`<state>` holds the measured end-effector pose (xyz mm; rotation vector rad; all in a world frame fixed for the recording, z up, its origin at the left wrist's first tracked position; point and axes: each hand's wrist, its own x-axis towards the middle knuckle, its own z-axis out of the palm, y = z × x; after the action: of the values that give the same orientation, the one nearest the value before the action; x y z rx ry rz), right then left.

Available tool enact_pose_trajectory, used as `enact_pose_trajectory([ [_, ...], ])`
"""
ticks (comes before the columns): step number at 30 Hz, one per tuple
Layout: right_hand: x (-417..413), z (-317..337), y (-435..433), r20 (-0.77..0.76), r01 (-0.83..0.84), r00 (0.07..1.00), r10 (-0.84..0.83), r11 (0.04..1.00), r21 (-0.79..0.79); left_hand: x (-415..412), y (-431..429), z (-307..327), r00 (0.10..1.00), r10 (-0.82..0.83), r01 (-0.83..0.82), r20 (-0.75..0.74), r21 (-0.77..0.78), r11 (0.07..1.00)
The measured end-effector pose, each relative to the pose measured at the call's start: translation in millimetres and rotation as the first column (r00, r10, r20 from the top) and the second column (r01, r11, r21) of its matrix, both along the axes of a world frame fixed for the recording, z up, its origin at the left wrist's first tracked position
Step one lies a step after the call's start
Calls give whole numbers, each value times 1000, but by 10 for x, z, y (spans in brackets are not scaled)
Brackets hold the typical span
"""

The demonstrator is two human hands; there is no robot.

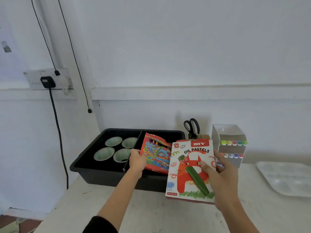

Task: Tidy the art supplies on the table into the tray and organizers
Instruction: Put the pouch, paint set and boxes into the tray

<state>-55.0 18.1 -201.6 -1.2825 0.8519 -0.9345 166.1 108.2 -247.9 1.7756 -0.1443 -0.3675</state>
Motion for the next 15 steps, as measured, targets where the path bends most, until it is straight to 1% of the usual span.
enact_pose_trajectory([
  [2,103,-21,-24,-30,-4,1000,3,1000,-6,86,-40,-59,1000,-19,18,12,47,999],
  [6,339,-33,-51,-75,-26,997,24,999,-22,148,-58,-176,998,-22,17,60,75,997],
  [8,478,-28,-36,-116,-26,993,19,998,-53,135,-58,-209,989,-35,15,146,132,991],
  [10,632,-28,-15,-142,-24,990,12,996,-81,111,-50,-219,961,-51,9,270,153,988],
  [12,789,-54,-3,-156,-26,988,11,995,-93,66,-25,-195,924,-33,-15,381,122,992],
  [13,866,-80,-11,-155,-28,988,14,996,-85,32,-6,-170,911,-12,-27,412,89,996],
  [15,1019,-143,-48,-150,-37,988,29,998,-47,-50,30,-120,904,38,-43,425,4,999],
])
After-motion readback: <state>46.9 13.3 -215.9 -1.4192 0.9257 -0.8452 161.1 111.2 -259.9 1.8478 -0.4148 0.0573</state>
